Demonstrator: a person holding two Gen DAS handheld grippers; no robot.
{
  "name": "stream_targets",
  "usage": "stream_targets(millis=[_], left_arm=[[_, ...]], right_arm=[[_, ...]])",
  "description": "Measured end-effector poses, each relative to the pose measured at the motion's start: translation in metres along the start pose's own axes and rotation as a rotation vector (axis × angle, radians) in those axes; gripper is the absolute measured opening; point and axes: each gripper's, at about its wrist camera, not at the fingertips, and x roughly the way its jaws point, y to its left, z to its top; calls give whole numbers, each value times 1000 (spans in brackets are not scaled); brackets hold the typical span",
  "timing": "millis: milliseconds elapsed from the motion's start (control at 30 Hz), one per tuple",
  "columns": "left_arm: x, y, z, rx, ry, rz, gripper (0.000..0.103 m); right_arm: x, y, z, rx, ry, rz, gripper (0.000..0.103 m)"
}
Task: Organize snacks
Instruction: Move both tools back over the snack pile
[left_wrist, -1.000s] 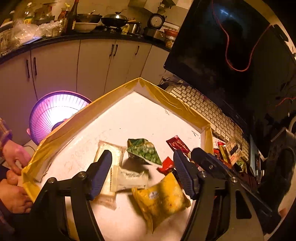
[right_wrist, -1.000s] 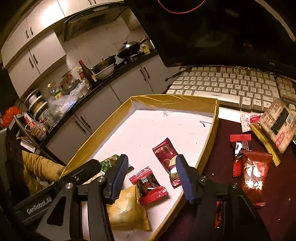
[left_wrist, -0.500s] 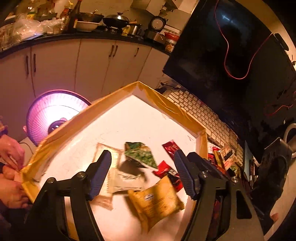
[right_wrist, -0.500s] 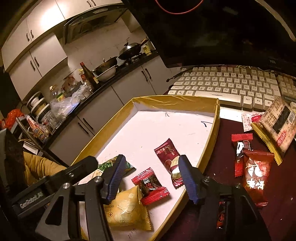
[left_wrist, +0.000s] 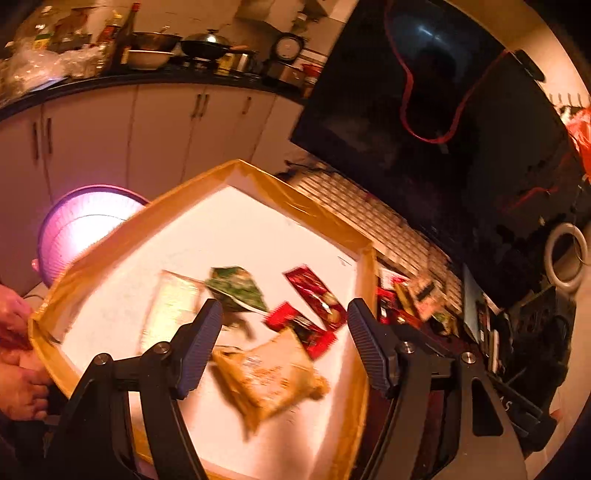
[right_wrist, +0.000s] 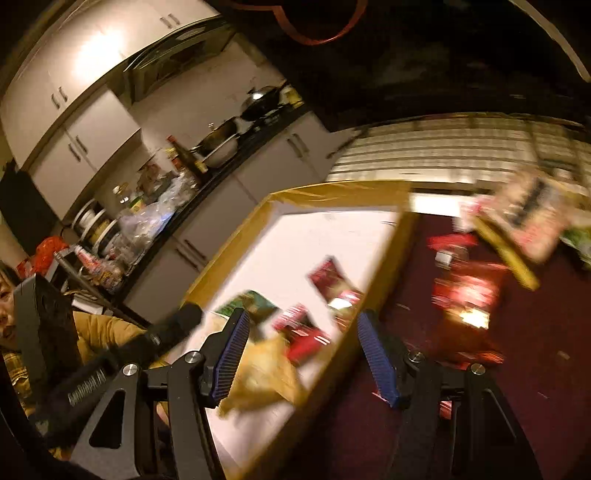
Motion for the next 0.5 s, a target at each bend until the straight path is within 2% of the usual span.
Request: stream_targets(millis=[133, 267, 500], left_arm=[[4, -9, -2, 39, 14, -9, 70], [4, -12, -4, 48, 25, -24, 70], [0, -9, -9, 28, 35, -29, 70]], right_arm=[[-31, -32, -10, 43, -35, -112, 64], [-34, -61, -18, 133, -36, -168, 64], [-25, -60, -25, 102, -12, -240, 64]])
